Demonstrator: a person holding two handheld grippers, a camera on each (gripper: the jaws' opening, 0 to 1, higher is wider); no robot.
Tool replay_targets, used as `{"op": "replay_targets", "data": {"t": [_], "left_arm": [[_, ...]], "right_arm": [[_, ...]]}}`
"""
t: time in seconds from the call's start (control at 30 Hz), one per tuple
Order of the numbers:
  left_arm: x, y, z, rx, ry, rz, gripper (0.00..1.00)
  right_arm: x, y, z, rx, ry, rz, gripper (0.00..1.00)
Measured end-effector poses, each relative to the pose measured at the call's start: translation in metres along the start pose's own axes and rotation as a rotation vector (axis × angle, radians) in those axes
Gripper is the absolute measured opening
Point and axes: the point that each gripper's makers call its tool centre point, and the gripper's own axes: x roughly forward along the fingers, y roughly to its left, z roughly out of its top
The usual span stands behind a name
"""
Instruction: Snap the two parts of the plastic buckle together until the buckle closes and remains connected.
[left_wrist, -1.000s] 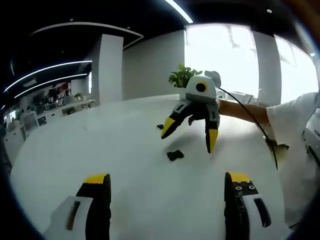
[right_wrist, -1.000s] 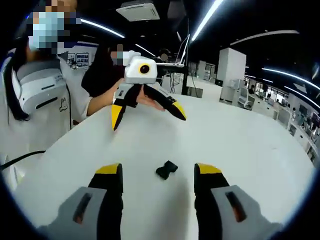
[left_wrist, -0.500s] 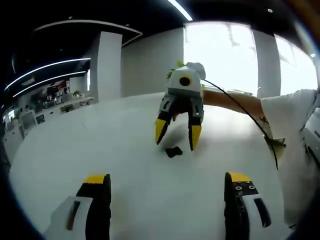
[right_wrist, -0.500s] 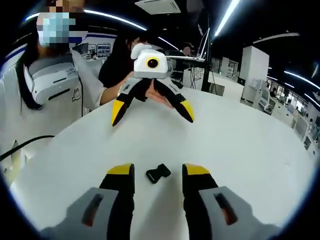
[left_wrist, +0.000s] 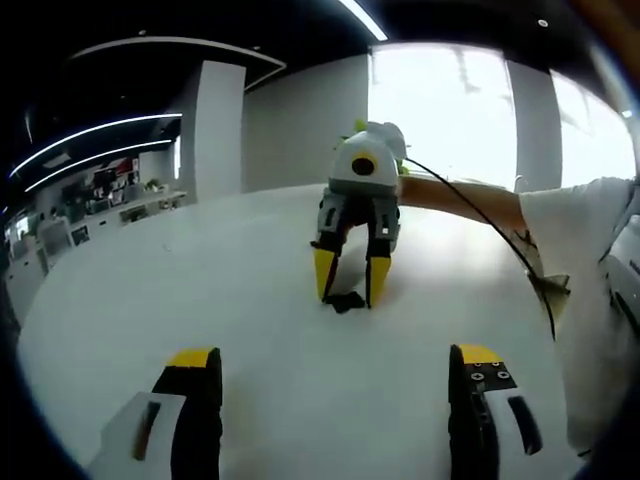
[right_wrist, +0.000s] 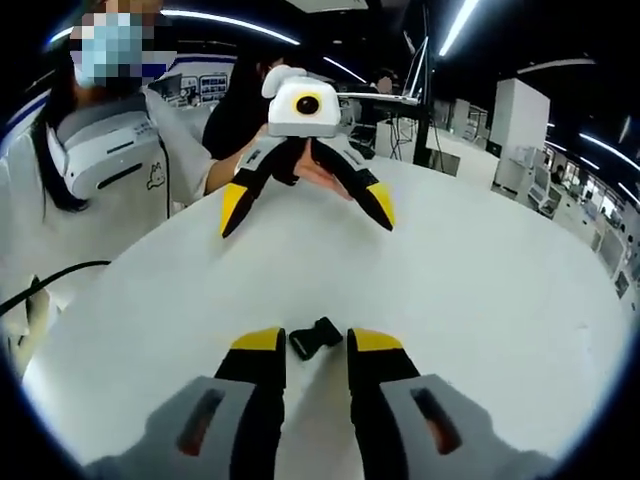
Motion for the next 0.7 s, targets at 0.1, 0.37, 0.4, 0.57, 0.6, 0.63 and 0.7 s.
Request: {"op": "replay_targets", "data": {"t": [0.1, 0.37, 0.4, 0.57, 0.6, 0.63, 0.7], "left_arm": [[-0.0006, -0.0004, 0.0003, 0.001, -0.001, -0.002, 0.96], [-0.0014, -0.0003, -0.0010, -0.002, 0.003, -0.003, 0.96], [-0.0015, -0.0003, -0.0010, -0.002, 0.002, -0.003, 0.95], [-0.0013, -0.0004, -0.0013, -0.002, 0.004, -0.005, 0.95], [-0.0012, -0.0004, -0.0014, -0.002, 0.005, -0.005, 0.95], [-0.0012, -0.0004, -0.0014, -0.002, 0.005, -0.006, 0.95], [-0.0010, -0.0005, -0.0016, -0.002, 0.006, -0.006, 0.95]], "right_arm": [[0.0003, 0.0005, 0.0003, 0.014, -0.007, -0.003, 0.21], [-0.0005, -0.0030, 0.0009, 0.062, -0.046, -0.075, 0.19], [0.0000, -0.0022, 0.0006, 0.063, -0.050, -0.084, 0.19], [0.0000, -0.0066, 0.0019, 0.100, -0.080, -0.178, 0.19], [0.0001, -0.0055, 0.0023, 0.100, -0.083, -0.188, 0.19], [0.0001, -0.0061, 0.0024, 0.104, -0.087, -0.210, 0.19], [-0.0006, -0.0039, 0.0033, 0.096, -0.088, -0.253, 0.19]]}}
